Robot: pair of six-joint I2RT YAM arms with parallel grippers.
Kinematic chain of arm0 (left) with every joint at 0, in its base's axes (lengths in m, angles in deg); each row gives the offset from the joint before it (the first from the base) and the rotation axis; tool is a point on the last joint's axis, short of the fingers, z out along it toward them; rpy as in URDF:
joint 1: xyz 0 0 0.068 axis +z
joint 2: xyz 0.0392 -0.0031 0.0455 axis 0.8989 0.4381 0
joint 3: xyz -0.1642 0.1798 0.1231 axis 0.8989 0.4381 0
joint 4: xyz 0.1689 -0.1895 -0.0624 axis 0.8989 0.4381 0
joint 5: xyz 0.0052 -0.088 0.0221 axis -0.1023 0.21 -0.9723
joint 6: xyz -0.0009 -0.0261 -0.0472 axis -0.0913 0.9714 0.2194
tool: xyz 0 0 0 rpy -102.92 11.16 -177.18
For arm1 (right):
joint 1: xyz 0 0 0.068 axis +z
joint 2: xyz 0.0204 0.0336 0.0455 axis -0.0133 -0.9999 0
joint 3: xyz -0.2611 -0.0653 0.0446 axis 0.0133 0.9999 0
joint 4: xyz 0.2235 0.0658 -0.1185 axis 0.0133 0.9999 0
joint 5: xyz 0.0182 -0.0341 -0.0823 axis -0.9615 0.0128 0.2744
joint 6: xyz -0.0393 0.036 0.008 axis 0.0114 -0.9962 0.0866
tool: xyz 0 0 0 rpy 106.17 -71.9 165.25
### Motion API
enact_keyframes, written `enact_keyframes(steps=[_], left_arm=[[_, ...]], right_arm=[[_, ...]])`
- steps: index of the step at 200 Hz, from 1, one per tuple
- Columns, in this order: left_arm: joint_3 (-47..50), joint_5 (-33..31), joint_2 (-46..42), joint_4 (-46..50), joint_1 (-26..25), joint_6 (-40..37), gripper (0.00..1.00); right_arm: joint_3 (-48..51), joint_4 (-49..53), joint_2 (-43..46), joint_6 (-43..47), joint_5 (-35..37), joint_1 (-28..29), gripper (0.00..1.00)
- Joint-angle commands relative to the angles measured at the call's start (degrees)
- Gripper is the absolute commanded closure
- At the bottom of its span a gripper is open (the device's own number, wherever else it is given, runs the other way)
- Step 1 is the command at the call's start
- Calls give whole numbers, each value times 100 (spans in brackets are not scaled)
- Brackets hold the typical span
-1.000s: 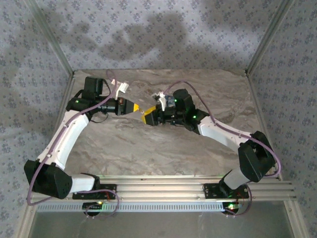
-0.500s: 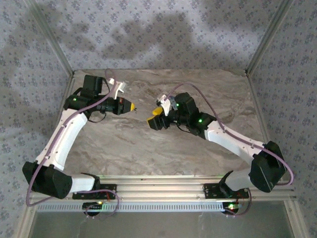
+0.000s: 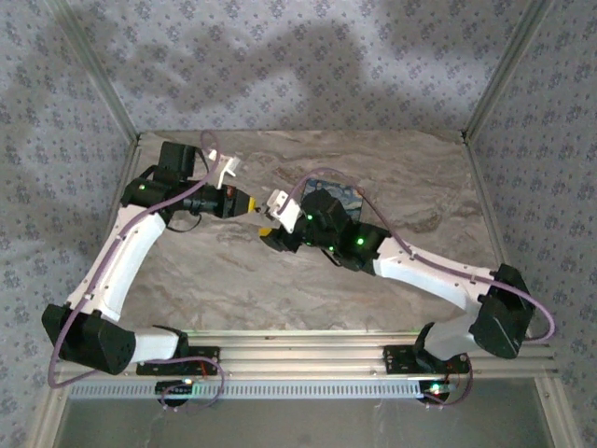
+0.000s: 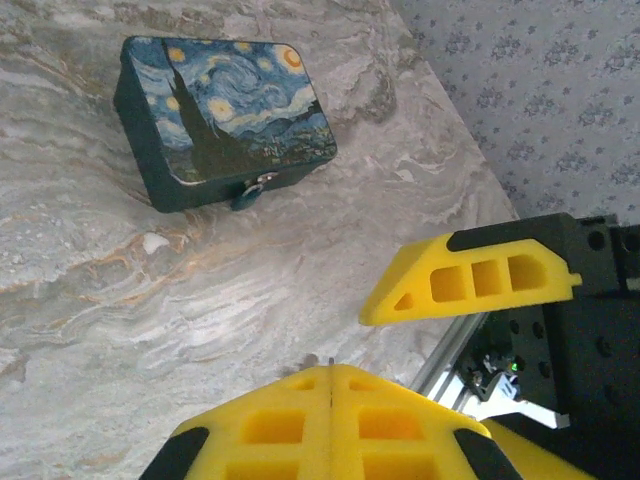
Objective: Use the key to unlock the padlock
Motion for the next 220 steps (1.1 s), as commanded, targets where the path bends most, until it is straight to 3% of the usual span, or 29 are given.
enact_keyframes(steps=[1,58,83,147,173,203,220], left_arm=[[-197,193,-81,119,-30,93,100],[-83,219,-202,111,-32,172,100],[-49,210,-258,147,-30,165,100],[11,271,-311,50,21,481,100],[83,537,-339,-171,92,726,100],[118,581,-379,-319,234,949,100],[204,580,-489,-503,364,999,82]], right_arm=[[-257,-265,-161,727,900,183,45],[-547,-532,-554,1278,1402,399,45],[-602,-711,-695,1444,1558,441,50],[-116,-1797,-719,2138,2333,694,96],[-30,-1848,-650,2101,2419,715,100],[-55,-1407,-532,1633,1890,559,100],[-134,-876,-385,895,736,169,100]])
